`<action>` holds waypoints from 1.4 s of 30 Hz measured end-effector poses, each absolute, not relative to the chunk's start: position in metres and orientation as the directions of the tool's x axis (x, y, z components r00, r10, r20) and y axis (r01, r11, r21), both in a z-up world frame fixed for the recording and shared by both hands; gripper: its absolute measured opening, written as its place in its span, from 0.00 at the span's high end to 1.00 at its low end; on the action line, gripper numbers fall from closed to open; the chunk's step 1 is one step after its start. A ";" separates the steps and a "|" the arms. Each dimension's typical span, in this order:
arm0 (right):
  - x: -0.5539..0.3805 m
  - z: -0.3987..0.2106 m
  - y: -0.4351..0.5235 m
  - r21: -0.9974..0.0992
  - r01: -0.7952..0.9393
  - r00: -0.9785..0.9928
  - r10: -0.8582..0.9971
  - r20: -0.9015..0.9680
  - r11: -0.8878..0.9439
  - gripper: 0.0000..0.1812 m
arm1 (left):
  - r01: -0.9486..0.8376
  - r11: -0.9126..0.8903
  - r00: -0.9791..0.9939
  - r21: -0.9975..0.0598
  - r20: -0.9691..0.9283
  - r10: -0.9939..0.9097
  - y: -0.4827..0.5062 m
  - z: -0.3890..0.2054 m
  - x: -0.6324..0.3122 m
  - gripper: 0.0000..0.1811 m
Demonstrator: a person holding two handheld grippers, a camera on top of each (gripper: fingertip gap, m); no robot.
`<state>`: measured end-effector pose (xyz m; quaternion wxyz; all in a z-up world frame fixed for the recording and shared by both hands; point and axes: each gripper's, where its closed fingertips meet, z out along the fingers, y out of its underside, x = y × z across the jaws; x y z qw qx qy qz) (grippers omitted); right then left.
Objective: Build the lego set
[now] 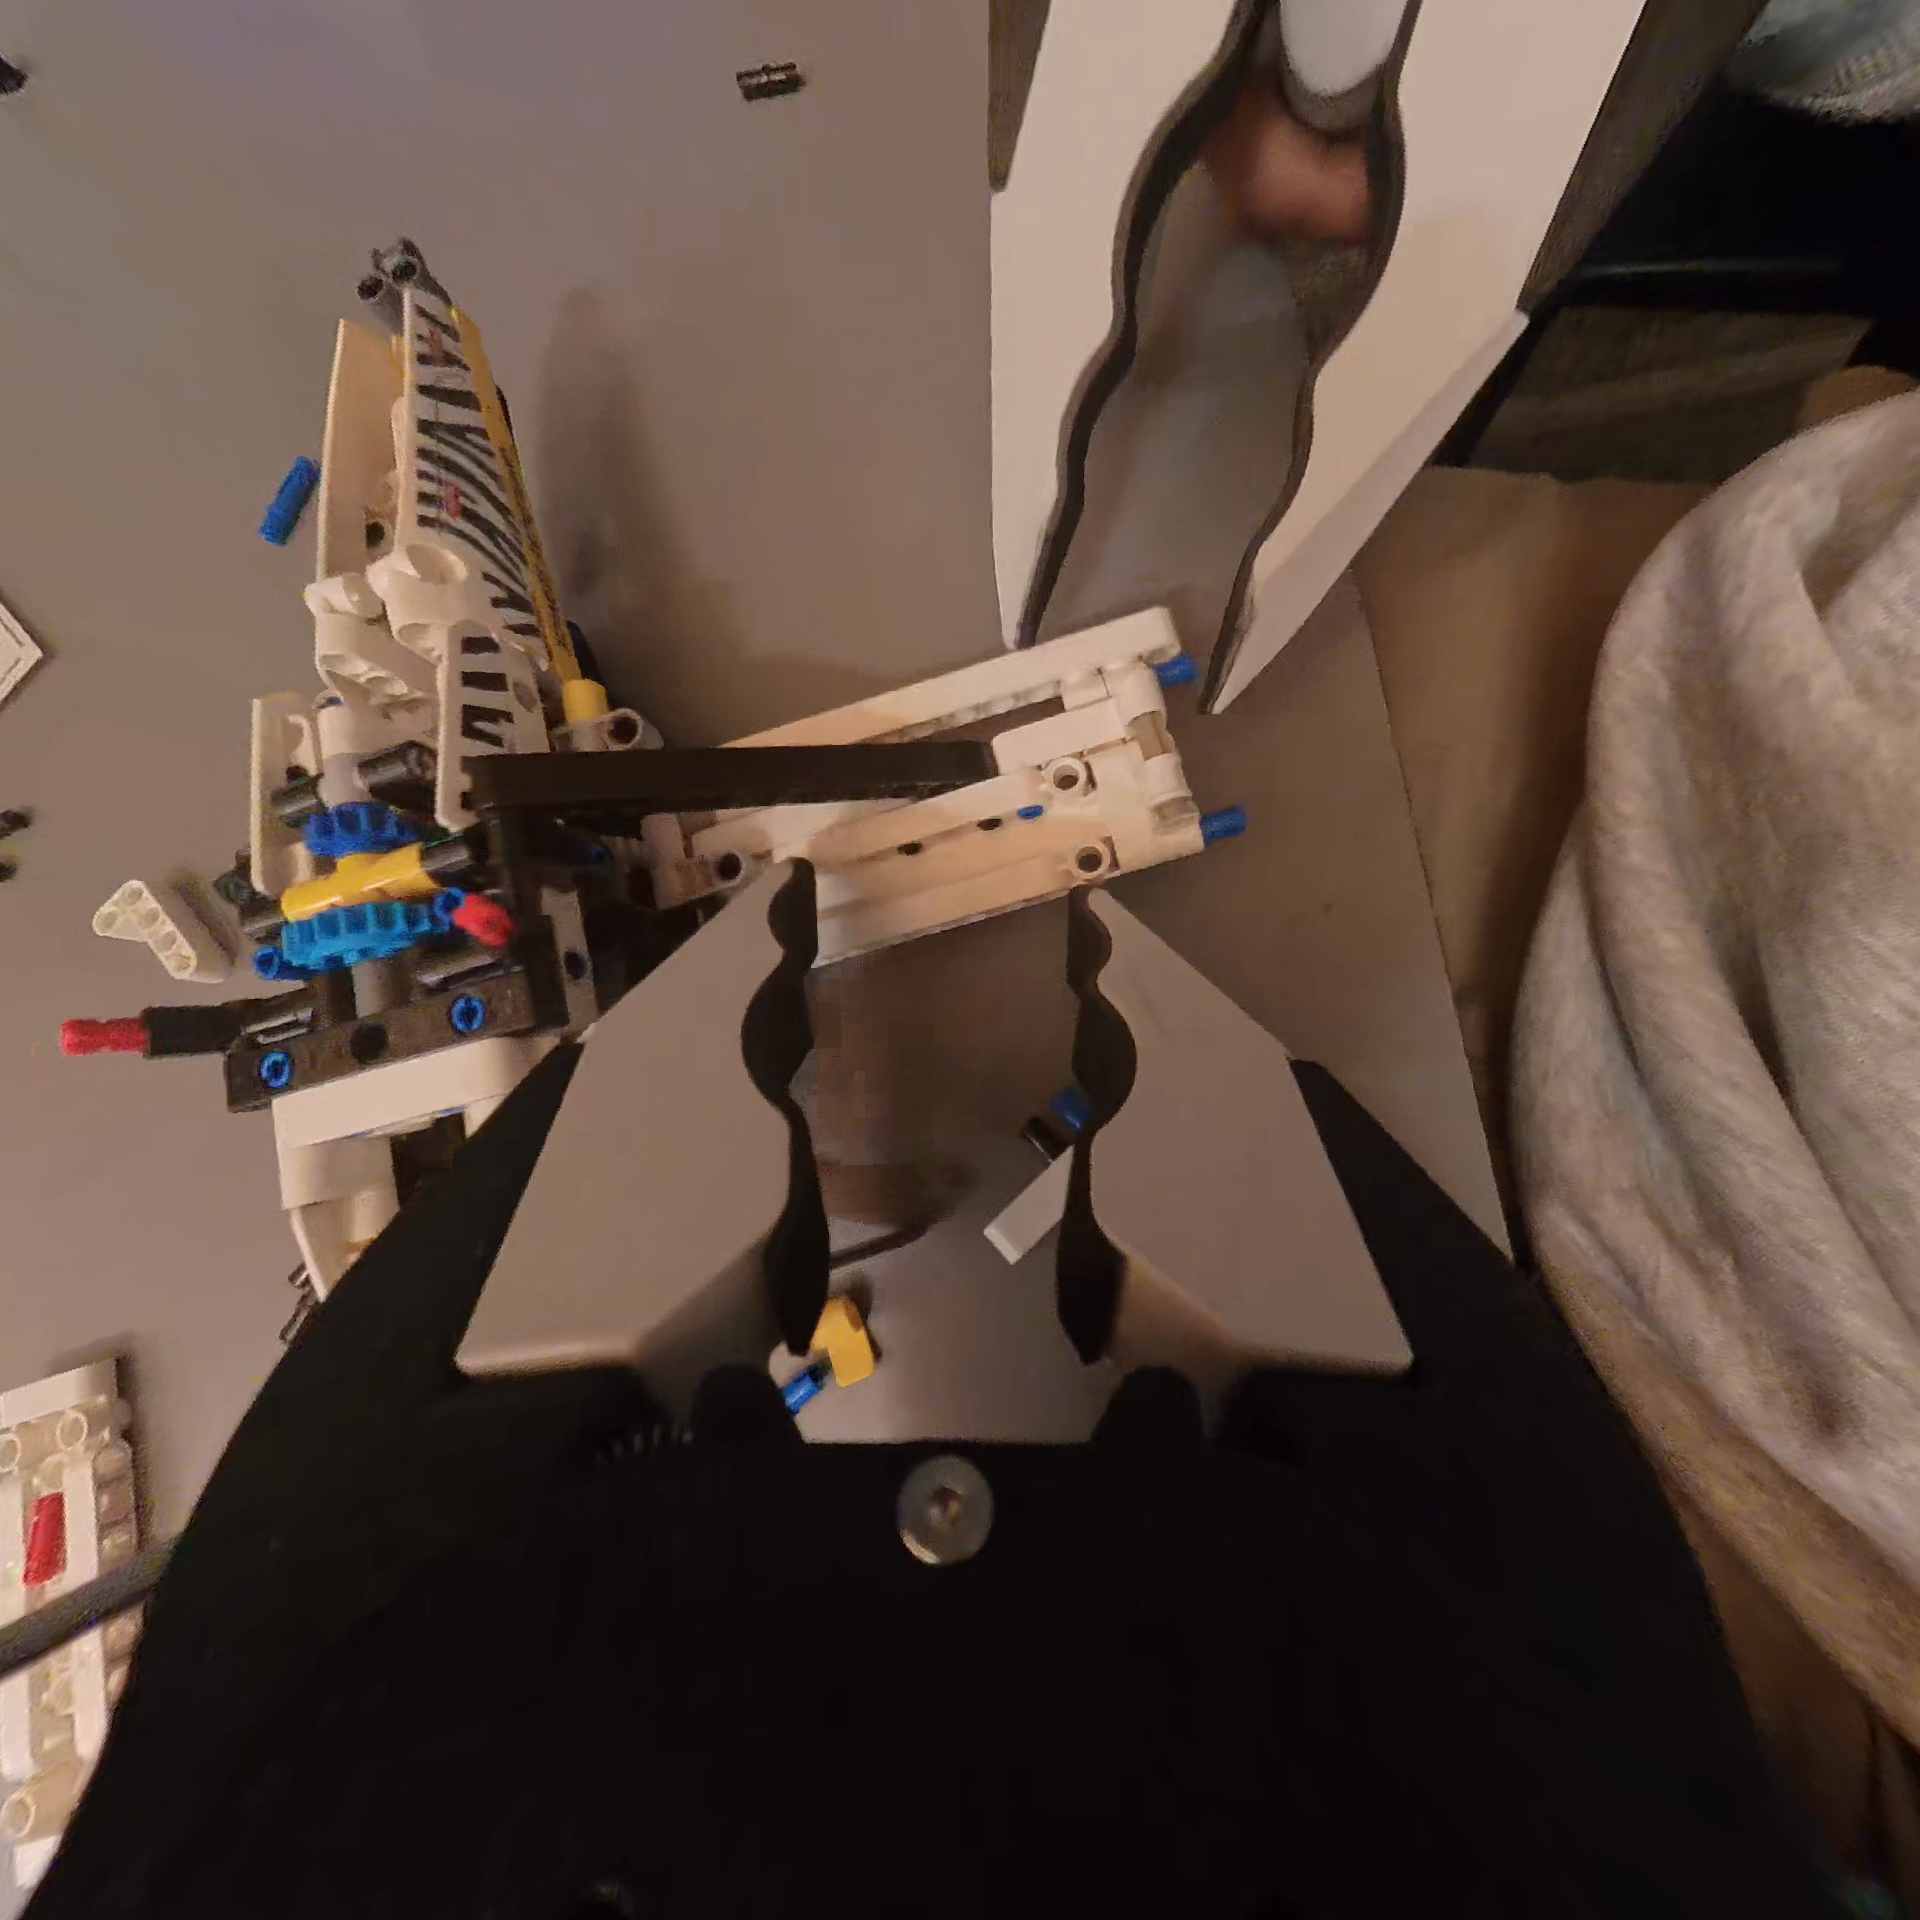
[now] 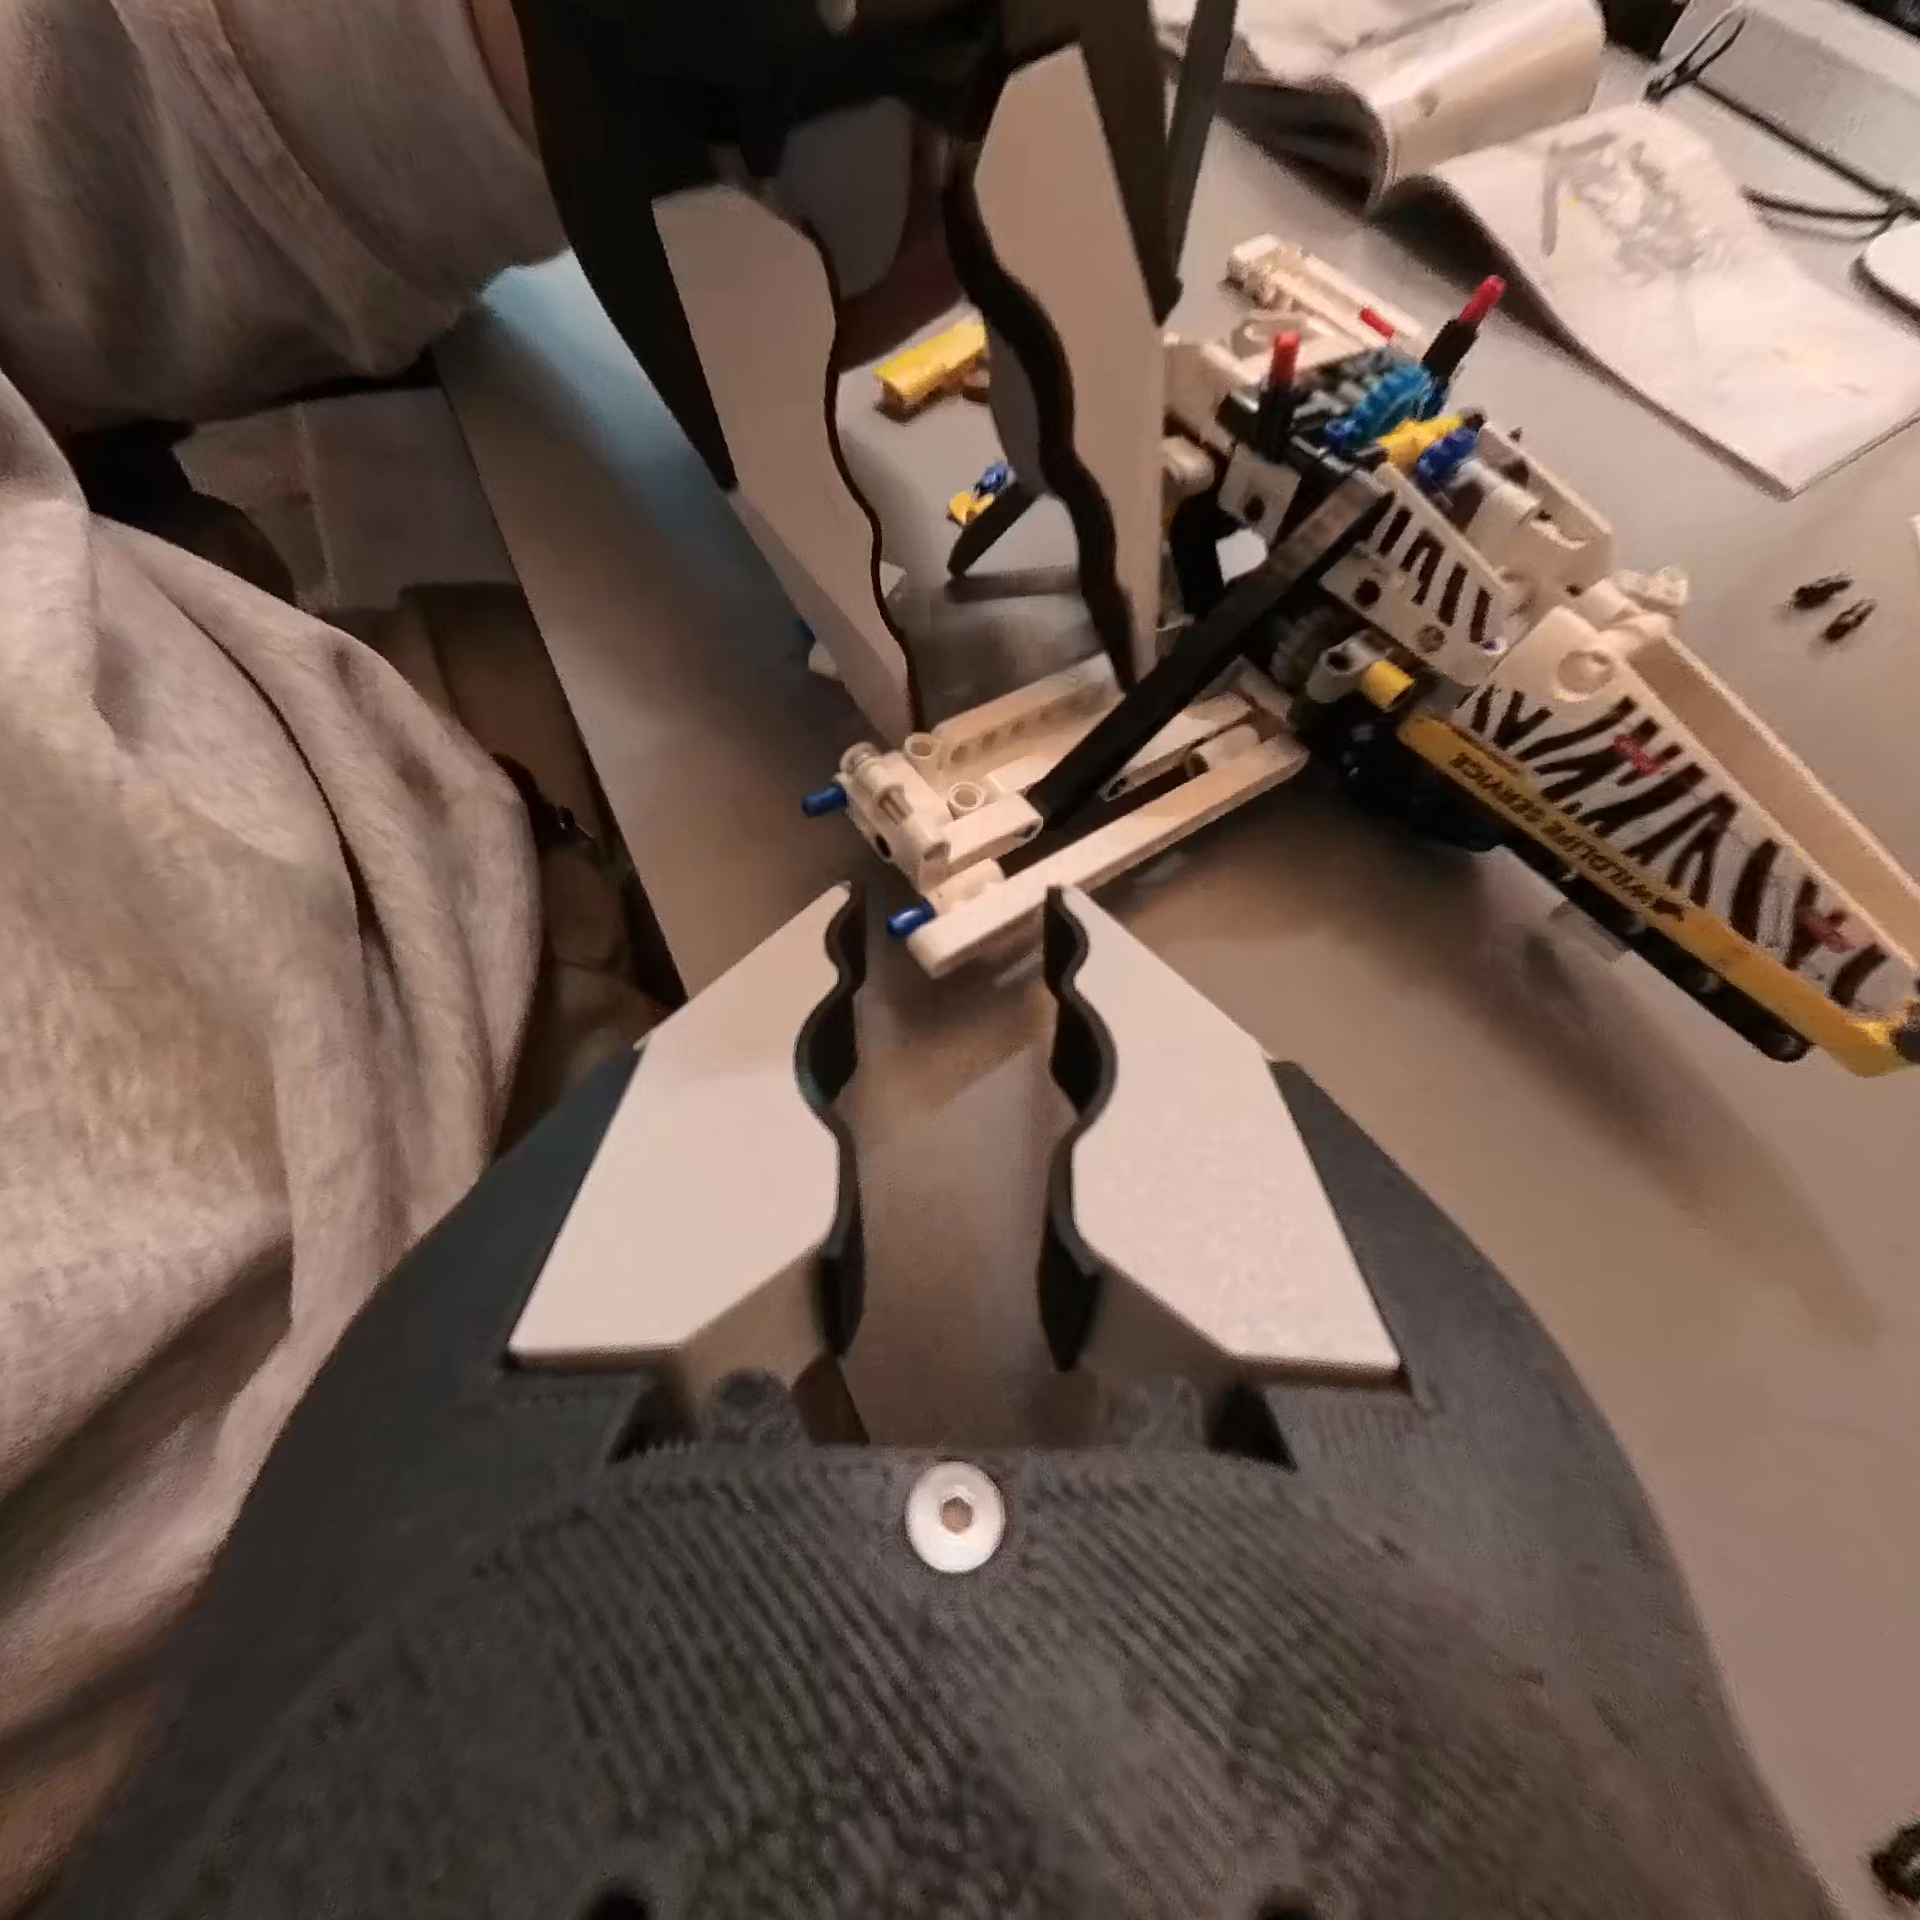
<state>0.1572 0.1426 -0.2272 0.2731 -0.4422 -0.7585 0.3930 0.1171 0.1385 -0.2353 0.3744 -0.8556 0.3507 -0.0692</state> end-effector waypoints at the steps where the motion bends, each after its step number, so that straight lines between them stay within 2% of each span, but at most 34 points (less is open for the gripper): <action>1: 0.157 -0.229 0.143 -0.830 0.467 -0.456 0.887 0.068 0.304 0.82 | -0.541 -0.483 0.750 -0.688 -0.135 -0.648 0.139 -0.236 0.115 0.73; 9: 0.154 -0.237 0.147 -0.803 0.517 -0.432 0.900 0.055 0.297 0.85 | -0.429 -0.476 0.805 -0.767 -0.086 -0.587 0.127 -0.217 0.110 0.73; 15: 0.160 -0.239 0.143 -0.803 0.522 -0.466 0.885 0.012 0.286 0.85 | -0.444 -0.560 0.827 -0.699 -0.078 -0.557 0.110 -0.236 0.116 0.75; 20: 0.163 -0.241 0.140 -0.808 0.540 -0.475 0.878 -0.062 0.235 0.83 | -0.453 -0.561 0.820 -0.693 -0.076 -0.568 0.120 -0.243 0.123 0.82; 25: 0.161 -0.241 0.143 -0.809 0.536 -0.452 0.891 -0.035 0.241 0.82 | -0.454 -0.574 0.839 -0.682 -0.110 -0.533 0.134 -0.240 0.114 0.96; 35: 0.155 -0.240 0.154 -0.810 0.558 -0.378 0.924 -0.053 0.182 0.77 | -0.440 -0.599 0.867 -0.669 -0.141 -0.479 0.153 -0.243 0.102 0.88; 38: 0.155 -0.239 0.154 -0.813 0.555 -0.384 0.921 -0.061 0.177 0.77 | -0.380 -0.614 0.883 -0.692 -0.075 -0.463 0.144 -0.241 0.103 0.81; 42: 0.158 -0.233 0.153 -0.837 0.534 -0.398 0.909 -0.123 0.120 0.75 | -0.273 -0.555 0.919 -0.786 -0.042 -0.393 0.131 -0.219 0.089 0.83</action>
